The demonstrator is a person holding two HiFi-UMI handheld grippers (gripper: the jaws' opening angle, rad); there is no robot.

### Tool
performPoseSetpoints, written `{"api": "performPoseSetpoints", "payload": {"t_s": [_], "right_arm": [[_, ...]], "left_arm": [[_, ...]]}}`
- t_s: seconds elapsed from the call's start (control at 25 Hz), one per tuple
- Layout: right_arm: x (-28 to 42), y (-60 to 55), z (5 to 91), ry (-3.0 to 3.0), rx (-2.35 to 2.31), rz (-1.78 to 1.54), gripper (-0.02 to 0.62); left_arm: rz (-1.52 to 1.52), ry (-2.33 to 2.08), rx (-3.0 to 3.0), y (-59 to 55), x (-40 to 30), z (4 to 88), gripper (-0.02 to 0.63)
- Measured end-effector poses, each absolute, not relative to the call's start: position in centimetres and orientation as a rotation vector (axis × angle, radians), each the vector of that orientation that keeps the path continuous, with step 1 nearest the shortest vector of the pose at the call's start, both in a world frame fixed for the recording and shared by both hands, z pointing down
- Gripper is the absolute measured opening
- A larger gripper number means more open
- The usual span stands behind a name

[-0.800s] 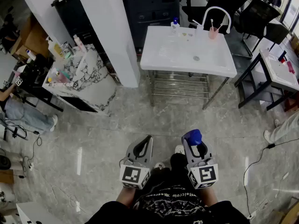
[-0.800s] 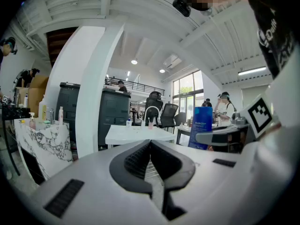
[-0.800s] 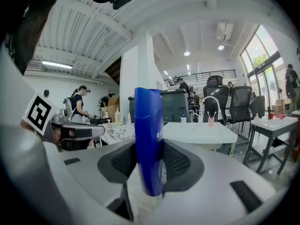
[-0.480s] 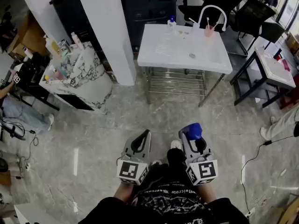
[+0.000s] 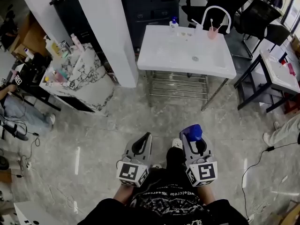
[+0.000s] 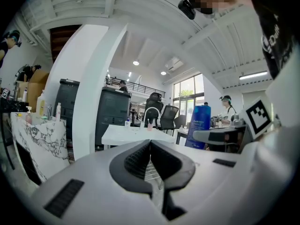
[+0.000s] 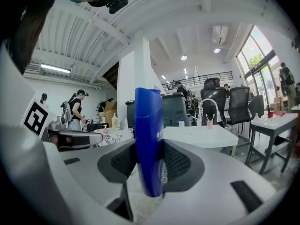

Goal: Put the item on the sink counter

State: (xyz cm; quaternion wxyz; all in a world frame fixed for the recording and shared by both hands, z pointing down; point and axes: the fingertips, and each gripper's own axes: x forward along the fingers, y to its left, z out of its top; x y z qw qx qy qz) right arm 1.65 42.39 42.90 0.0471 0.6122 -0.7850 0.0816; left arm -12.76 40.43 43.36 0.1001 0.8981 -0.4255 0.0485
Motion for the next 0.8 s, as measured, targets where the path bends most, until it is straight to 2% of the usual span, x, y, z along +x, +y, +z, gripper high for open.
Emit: {"api": "performPoseSetpoints", "payload": {"t_s": [0.8], "right_arm": [[12.0, 24.3, 44.1, -2.502, 1.623, 0.222, 0.158]], "left_arm": [[0.150, -1.451, 2.558, 24.4, -2.5, 43.7, 0.008]]}}
